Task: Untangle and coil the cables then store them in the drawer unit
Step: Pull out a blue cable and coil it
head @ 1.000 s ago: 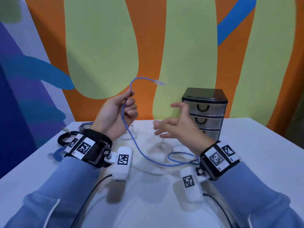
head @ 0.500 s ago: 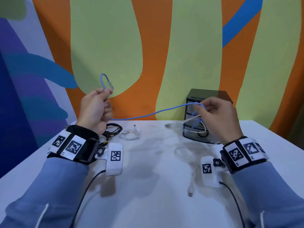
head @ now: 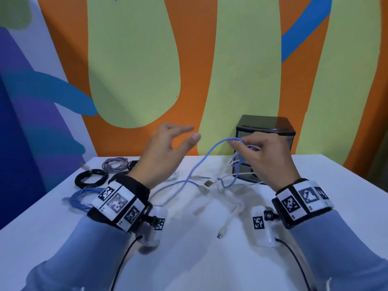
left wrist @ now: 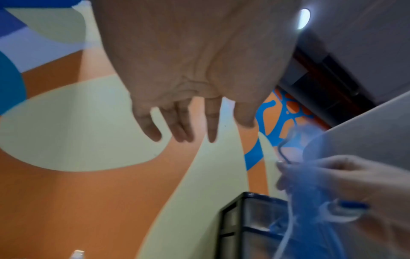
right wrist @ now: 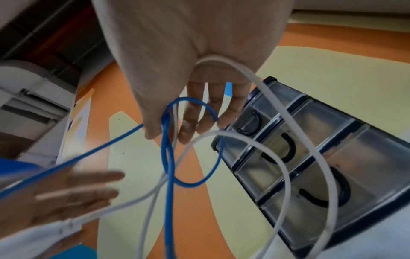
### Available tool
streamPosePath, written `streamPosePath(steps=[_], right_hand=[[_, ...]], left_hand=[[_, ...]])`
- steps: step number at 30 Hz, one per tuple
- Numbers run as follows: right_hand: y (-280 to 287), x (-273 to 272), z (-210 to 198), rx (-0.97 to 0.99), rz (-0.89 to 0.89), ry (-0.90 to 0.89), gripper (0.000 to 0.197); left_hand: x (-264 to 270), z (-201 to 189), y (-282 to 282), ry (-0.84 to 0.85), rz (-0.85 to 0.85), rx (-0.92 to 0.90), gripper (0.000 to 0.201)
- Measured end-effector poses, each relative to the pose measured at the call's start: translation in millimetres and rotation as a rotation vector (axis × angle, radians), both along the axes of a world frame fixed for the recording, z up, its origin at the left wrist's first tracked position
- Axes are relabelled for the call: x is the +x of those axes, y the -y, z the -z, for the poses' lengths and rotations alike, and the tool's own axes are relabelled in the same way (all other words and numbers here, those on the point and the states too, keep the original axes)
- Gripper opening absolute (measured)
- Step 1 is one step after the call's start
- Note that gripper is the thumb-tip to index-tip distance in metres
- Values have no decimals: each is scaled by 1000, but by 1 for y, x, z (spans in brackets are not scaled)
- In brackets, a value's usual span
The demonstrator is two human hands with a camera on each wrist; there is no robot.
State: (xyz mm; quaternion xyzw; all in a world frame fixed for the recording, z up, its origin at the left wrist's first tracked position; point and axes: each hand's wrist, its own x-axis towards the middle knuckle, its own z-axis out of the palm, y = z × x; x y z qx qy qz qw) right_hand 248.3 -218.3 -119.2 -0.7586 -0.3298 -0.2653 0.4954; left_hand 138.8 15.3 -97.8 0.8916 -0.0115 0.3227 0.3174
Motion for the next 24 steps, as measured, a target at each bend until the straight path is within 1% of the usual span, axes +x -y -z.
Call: streamPosePath(steps=[1,2,3,4,6,7,8,10,12,15,16,19,21,22,24], right_hand=[[-3,-2,0,-17,-27,20,24],[-5,-3,1,-31,-57,47,21],[-7,-4,1,-41,-88,77,17],[-8,-5,1,-47,-114,102,13],[-8,-5,1,-64,-138,119,11],[-7,-5,1,-71,-132,103,12],[-7,-4,1,-70,-127,71,13],[-7,-2,3,-63,-133,9,21],[-7,-2,3,-30,-183,-84,24],[-4,-4,-1,93,-320,-291,18],[-2,-5,-2,143,-353,-334,17],[3,-7,-2,268,-412,-407,21],[3,-7,-2,332,-449,-443,23],[1,-7,-1,351,-468,-457,25],[-2,-7,1,367,-503,-475,28]], left_hand=[[-2,-1,11,-20,142,-106,47],[-4,-1,22,-78,263,-212,43],[-4,0,33,-120,339,-258,38],[-3,3,40,-116,358,-232,31],[1,7,44,0,248,-84,15],[4,8,41,72,167,-32,13],[4,8,38,130,98,-21,17],[3,4,30,214,1,-61,22],[4,2,21,276,-75,-131,24],[5,2,10,334,-152,-203,27],[5,2,7,341,-175,-220,27],[6,4,-2,292,-242,-236,27],[6,6,-5,179,-223,-232,28],[5,6,-5,110,-160,-253,28],[0,4,-1,-13,38,-344,27]])
